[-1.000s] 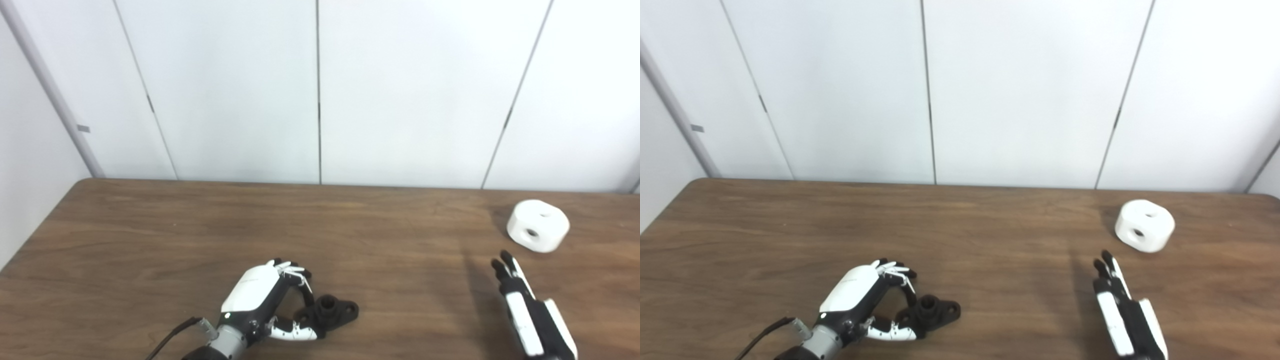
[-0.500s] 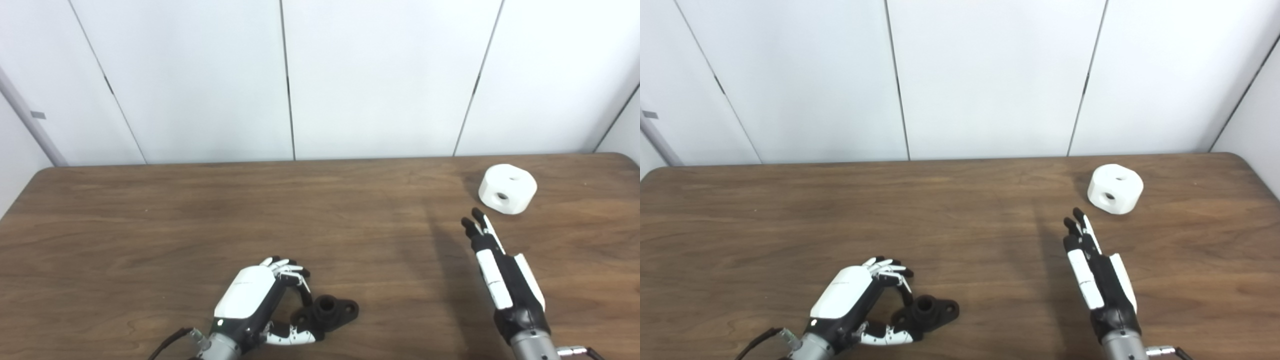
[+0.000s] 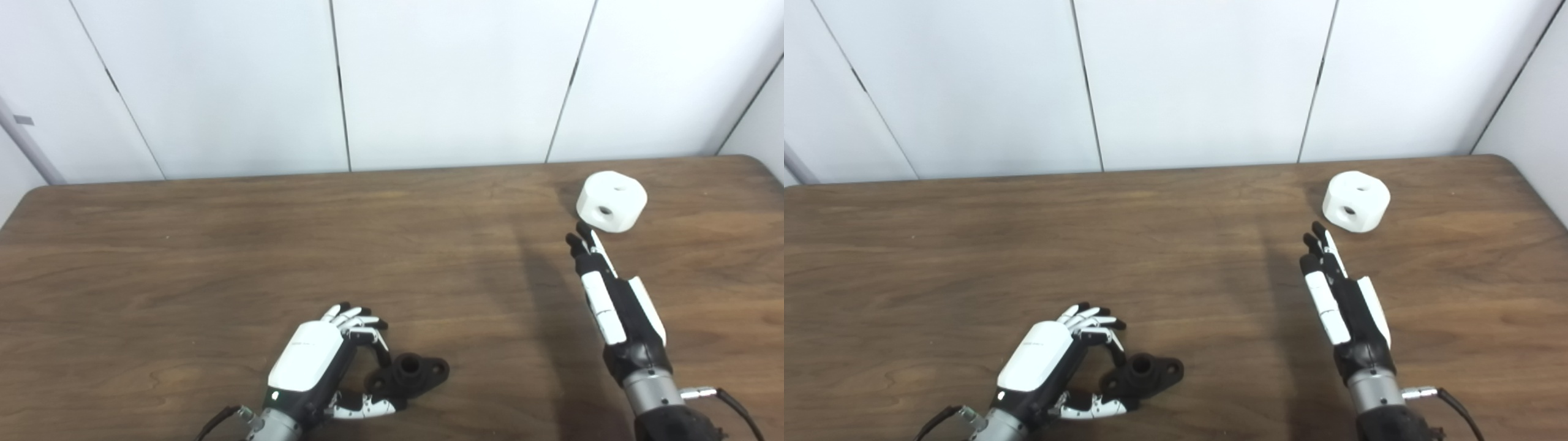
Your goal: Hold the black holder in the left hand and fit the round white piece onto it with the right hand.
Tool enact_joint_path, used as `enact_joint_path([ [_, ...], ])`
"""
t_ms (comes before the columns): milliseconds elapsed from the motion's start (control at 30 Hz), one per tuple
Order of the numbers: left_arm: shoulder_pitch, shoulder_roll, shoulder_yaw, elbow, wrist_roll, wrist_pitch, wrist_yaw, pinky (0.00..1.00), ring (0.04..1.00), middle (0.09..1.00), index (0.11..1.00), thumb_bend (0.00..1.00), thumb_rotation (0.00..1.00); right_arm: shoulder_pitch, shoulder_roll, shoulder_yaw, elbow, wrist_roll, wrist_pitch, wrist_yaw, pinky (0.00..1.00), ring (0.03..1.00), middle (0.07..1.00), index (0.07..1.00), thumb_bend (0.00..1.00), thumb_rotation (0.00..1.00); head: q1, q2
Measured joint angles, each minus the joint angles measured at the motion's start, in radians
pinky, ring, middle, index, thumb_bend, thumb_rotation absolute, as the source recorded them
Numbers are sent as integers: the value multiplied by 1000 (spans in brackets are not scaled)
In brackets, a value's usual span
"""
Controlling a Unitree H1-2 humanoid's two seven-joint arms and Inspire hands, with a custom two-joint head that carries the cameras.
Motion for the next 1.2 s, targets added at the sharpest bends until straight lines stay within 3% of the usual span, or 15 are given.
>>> enact_joint_path([
  [167, 5, -3, 1, 4, 5, -8, 12, 960, 888, 790, 486, 520, 44, -1, -10, 5, -2, -65, 2, -2, 944, 955, 957, 950, 623, 851, -9, 2],
  [300, 6, -3, 5, 4, 5, -10, 12, 961, 886, 791, 486, 519, 43, -15, -10, 1, -1, -129, 15, -9, 872, 911, 912, 877, 644, 772, -29, -6],
  [567, 10, -3, 13, 4, 4, -12, 8, 940, 885, 792, 486, 519, 43, -68, -10, -21, 3, -196, 16, -47, 938, 936, 918, 766, 666, 672, -113, -52],
  [833, 15, 11, 29, 10, -11, -40, 3, 918, 865, 780, 485, 519, 41, -149, -17, -39, 18, -236, 33, -57, 960, 941, 917, 724, 743, 528, -215, -100],
  [933, 15, 12, 38, 10, -15, -51, -5, 902, 855, 772, 485, 519, 41, -178, -46, -39, 38, -270, 35, -57, 938, 935, 917, 729, 776, 500, -270, -123],
  [1200, 19, 22, 62, 13, -25, -83, -10, 904, 853, 769, 485, 518, 40, -249, -112, -36, 94, -366, 47, -56, 915, 928, 926, 757, 825, 452, -322, -153],
])
